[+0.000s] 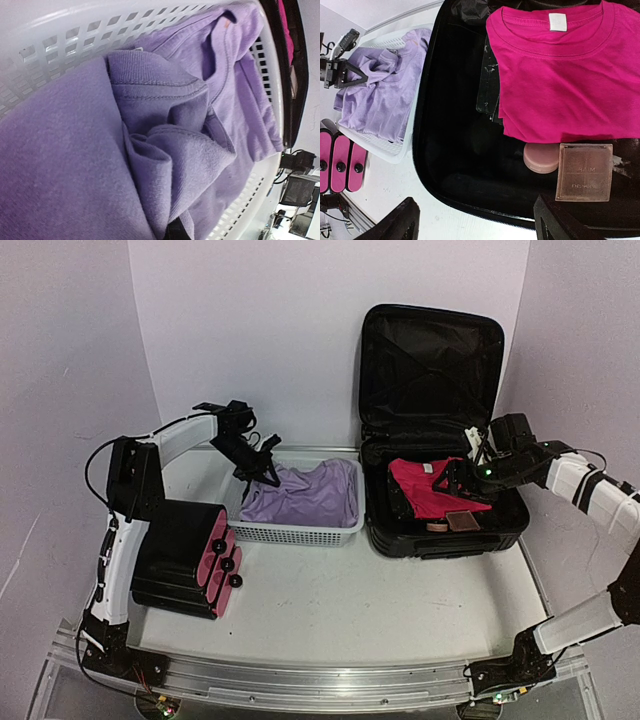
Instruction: Open, take out, and arrange the luggage
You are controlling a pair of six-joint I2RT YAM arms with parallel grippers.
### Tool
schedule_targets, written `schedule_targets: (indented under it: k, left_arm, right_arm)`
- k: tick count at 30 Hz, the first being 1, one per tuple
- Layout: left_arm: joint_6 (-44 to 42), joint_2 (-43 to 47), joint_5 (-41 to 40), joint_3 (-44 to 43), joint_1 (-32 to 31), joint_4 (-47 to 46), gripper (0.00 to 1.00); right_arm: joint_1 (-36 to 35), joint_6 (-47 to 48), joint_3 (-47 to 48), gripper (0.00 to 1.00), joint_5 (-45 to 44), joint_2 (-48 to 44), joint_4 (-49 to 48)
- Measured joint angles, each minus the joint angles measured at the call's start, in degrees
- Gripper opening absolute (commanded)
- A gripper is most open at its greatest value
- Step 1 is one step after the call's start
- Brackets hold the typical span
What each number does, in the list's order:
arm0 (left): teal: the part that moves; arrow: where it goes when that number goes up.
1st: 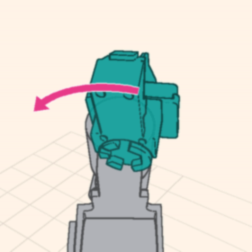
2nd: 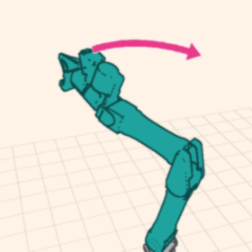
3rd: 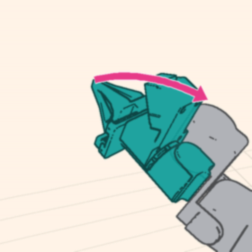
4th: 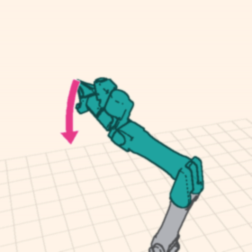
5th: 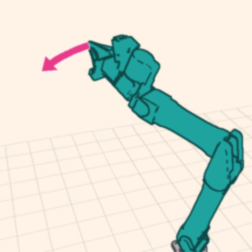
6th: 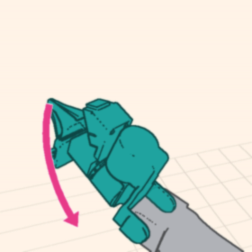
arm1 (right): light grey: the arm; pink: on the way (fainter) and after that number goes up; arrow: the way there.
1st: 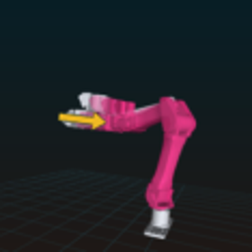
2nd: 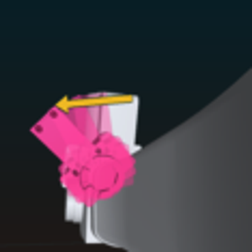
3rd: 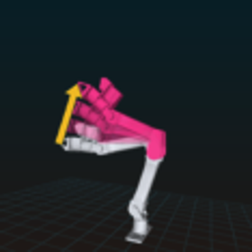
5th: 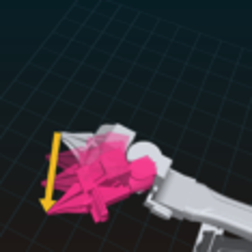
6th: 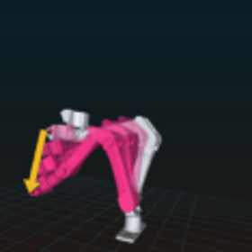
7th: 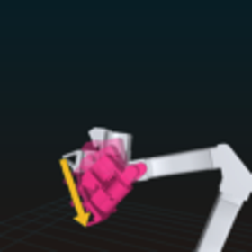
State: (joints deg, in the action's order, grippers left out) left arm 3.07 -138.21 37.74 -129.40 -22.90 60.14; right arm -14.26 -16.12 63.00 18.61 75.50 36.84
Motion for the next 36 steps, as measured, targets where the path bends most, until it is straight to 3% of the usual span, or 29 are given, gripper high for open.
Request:
schedule_targets:
  k: [4,7,9,12,18,20,23,27,36]
  left_arm:
    - [-2.05,-1.01,-1.57,-0.02,0.09,0.13,0.09]
    - [-3.06,-1.07,-4.72,-0.02,0.09,0.48,0.29]
    - [-3.26,-0.98,-8.83,-0.02,0.07,0.48,0.41]
    - [-2.73,0.2,-18.62,0.7,0.04,0.46,0.48]
    - [0.46,9.33,-32.89,4.92,0.09,0.72,0.5]
    - [1.55,13.11,-32.13,5.49,0.11,0.7,0.49]
    - [2.84,15.87,-23.67,5.55,-0.15,-0.28,0.53]
    - [1.07,15.13,-16.52,5.7,-2.71,-1.25,0.61]
    - [-12.39,5.51,-29.97,3.8,-13.4,-3.34,0.61]
  right_arm:
    - [0.0,0.0,0.0,0.8,0.0,0.0,0.2]
    - [0.0,0.0,0.0,0.79,0.02,0.0,0.26]
    - [0.0,0.0,0.0,0.79,0.02,0.0,0.26]
    - [0.0,0.0,0.0,0.79,0.02,0.0,0.35]
    - [0.0,0.0,0.0,0.79,0.02,0.0,0.5]
    - [0.0,-0.02,0.0,0.79,0.09,0.04,0.55]
    - [0.0,0.0,0.0,0.79,0.33,0.33,0.63]
    - [0.0,-0.02,0.0,0.78,1.18,0.79,0.66]
    - [0.0,-0.02,-0.26,0.78,2.38,0.79,0.61]
